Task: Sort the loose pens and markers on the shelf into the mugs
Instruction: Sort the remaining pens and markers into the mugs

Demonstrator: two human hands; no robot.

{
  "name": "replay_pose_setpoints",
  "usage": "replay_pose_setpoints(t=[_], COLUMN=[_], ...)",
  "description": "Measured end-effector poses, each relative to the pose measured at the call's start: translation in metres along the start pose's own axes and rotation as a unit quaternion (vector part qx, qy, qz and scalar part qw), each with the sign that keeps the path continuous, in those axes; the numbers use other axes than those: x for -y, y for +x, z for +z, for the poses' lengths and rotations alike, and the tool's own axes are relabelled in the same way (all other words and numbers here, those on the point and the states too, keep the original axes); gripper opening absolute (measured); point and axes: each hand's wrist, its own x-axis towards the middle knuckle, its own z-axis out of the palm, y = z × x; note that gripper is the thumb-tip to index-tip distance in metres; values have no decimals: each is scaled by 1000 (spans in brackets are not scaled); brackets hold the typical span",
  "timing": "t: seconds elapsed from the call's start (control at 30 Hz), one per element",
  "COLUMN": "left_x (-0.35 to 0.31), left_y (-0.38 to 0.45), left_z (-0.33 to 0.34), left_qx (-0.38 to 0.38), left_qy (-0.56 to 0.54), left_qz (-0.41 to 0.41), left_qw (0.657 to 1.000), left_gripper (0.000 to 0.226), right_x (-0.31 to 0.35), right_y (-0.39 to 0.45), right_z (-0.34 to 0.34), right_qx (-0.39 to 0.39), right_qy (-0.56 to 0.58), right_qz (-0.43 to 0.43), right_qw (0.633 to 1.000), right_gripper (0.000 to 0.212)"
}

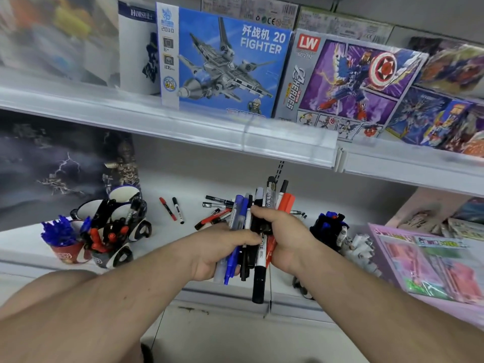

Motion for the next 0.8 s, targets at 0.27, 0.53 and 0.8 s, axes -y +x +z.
replay_pose_setpoints(t=[0.27,0.53,0.8], left_x=[8,11,1], left_y=[0,8,14], left_z=[7,17,-18], left_qx=[15,21,-67], left_qy=[-94,-44,-103], left_qz=[-57,-70,-67], left_qw=[994,996,990], left_gripper=[5,9,3], right_x=[9,3,17], right_y=[3,10,5], right_z=[3,7,-11], right_qx=[-86,-123,-8], right_qy=[89,105,84], right_qz=[-62,-78,25], right_qw=[990,984,996], right_gripper=[17,10,14])
